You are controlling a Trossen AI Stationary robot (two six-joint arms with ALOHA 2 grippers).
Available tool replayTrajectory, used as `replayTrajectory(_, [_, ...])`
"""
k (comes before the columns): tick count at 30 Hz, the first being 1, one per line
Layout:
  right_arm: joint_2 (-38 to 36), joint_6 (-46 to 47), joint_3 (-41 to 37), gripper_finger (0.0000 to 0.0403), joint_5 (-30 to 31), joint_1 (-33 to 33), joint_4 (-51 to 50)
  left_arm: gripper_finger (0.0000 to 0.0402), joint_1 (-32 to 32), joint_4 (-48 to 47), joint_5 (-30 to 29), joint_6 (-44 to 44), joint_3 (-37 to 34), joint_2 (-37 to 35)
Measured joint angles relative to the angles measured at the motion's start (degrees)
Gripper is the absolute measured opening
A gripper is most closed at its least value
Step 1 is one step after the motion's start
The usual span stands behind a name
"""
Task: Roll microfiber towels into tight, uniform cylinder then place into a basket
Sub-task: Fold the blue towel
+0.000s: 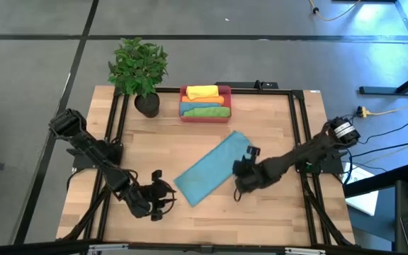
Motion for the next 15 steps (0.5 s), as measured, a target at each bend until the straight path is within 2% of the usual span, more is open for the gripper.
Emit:
replayTrajectory(4, [0.0, -1.6, 3.4, 0.0012, 1.3, 3.9, 10.1, 0.0127, 0.5, 2.3, -2.3, 0.2, 0.0, 0.0])
replayTrajectory(8, [0.0, -9.0, 4.5, 0.0027, 0.7, 6.6, 26.7, 0.0127, 0.1, 10.9, -2.9, 5.6, 0.0, -0.1])
replayTrajectory(12, [0.0, -16.6, 4.5, 0.0066, -3.0, 7.7, 41.0, 0.0127, -2.4, 19.0, -3.1, 15.1, 0.1, -3.0])
replayTrajectory(15, [0.4, -16.8, 4.6, 0.0105, -3.8, 7.8, 46.2, 0.0127, -5.2, 21.2, -7.0, 21.5, 0.1, -6.6])
